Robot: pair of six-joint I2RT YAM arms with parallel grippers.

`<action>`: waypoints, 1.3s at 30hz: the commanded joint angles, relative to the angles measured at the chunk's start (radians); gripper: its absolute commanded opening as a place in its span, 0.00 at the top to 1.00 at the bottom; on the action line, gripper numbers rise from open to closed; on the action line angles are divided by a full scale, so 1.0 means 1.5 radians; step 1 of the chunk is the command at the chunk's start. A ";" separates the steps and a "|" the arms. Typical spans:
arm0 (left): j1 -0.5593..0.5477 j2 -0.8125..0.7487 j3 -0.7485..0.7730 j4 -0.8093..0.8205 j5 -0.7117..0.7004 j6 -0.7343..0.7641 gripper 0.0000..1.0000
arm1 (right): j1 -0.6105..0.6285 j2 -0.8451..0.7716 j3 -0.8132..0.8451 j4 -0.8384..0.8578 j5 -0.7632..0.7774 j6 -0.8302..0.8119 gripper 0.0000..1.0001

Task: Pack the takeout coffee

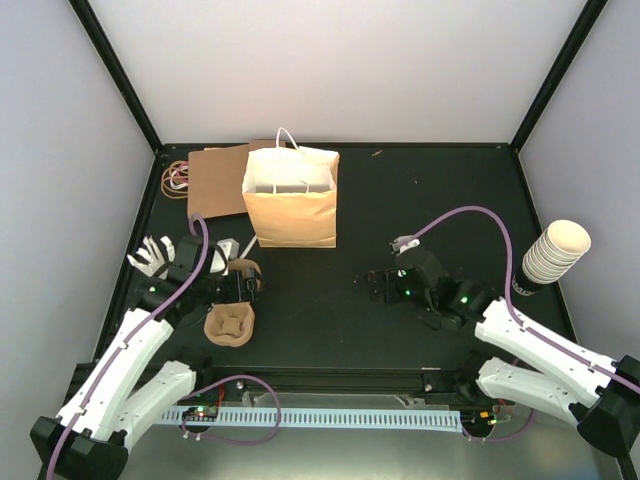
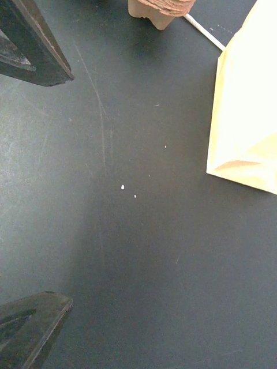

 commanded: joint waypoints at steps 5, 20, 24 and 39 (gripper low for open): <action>-0.044 0.020 -0.043 0.085 -0.082 -0.102 0.12 | 0.001 0.007 -0.008 0.025 0.067 0.007 0.00; -0.067 0.159 -0.001 0.166 -0.146 -0.022 0.22 | -0.051 0.084 0.021 0.014 0.183 -0.008 0.00; -0.093 0.154 -0.029 0.236 -0.090 -0.008 0.19 | -0.086 0.102 0.059 -0.032 0.205 0.004 0.00; -0.249 0.209 -0.045 0.382 -0.057 -0.009 0.15 | -0.180 0.096 0.300 -0.336 0.366 0.144 0.14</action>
